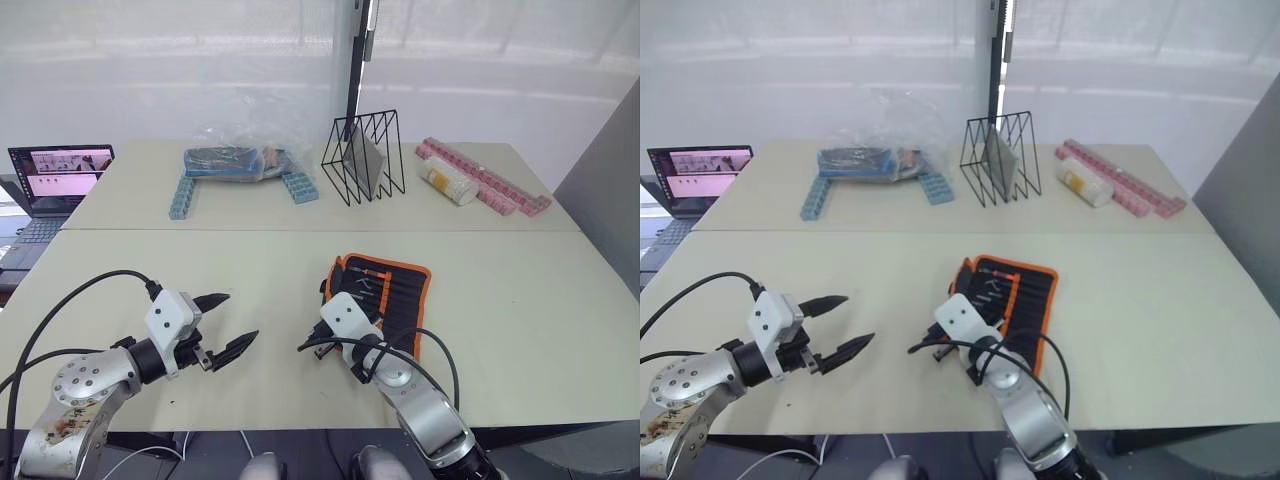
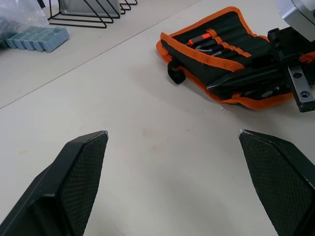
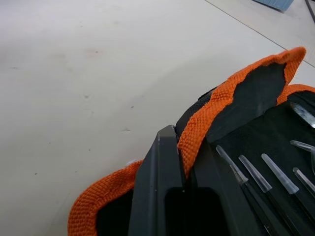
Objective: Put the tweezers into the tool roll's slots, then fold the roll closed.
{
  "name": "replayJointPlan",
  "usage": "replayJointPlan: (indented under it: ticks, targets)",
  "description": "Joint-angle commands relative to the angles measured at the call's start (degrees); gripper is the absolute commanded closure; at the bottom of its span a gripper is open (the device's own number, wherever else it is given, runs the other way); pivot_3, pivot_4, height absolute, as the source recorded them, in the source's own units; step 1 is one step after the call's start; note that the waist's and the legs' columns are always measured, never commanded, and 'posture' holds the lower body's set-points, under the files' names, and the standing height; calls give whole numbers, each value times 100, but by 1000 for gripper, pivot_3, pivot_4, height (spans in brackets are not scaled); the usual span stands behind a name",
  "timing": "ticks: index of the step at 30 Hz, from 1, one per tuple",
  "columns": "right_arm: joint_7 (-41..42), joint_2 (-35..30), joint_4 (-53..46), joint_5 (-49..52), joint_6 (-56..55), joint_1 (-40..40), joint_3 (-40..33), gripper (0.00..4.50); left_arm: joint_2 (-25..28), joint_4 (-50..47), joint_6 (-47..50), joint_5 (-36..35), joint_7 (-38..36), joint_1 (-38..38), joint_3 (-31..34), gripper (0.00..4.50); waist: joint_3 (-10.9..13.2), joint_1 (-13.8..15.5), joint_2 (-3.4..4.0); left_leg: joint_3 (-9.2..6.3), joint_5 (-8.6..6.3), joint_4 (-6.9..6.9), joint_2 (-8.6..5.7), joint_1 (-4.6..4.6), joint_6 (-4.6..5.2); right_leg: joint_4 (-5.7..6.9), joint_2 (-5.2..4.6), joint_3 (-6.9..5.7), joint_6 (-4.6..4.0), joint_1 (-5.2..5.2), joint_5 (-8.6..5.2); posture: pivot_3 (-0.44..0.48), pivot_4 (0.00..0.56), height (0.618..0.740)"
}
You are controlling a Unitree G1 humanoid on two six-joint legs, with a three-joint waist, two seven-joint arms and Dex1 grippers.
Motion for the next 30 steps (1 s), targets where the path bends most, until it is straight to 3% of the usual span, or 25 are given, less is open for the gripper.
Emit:
replayJointPlan:
  ticks: [1,8,15,19,22,27,30]
  targets:
    - [279,6,35,158,-262,-107,-67,4452,56,-20,-72,-23,80,-61,68,0,0,-2,0,0,0,0,0,-1,-1,0,0,0,0,-1,0,0,150,725]
    - [1563,-489,144,593,-1224,-211,175,4452,153,211,-485,105,-128,77,75,0,0,-20,0,2,0,-5,3,-1,-1,1,4,2,-2,-7,1,0,150,725]
    - [2954,-1327,395,1137,-2130,-360,-59,4452,867,1110,-1167,168,-1324,-570,-305,0,5,25,-8,10,8,-11,-3,-9,-12,3,4,0,-6,-23,3,0,150,725]
    - [3306,-1518,619,1180,-2533,-481,-76,4452,1134,2045,-1920,546,-2057,-1492,-909,0,6,28,-8,17,11,-11,-21,-9,-15,6,7,1,-9,-26,5,0,150,725]
    - [3508,-1614,632,1175,-2770,-478,-52,4452,947,3140,-2572,905,-2641,-2732,-1581,0,8,76,-13,23,13,-9,-29,-19,-17,13,7,0,-8,-37,5,0,150,725]
    - [3434,-1544,599,1024,-2788,-391,-1,4452,224,5806,-4587,1932,-3196,-4732,-2600,0,9,125,-17,57,14,39,-32,-55,-18,41,13,-6,-5,-56,4,0,150,725]
    - [3313,-1506,477,959,-2687,-297,-13,4452,-147,7069,-5471,2235,-3375,-5519,-2879,0,11,106,-21,57,14,55,-34,-70,-17,41,13,-8,-3,-59,4,0,150,725]
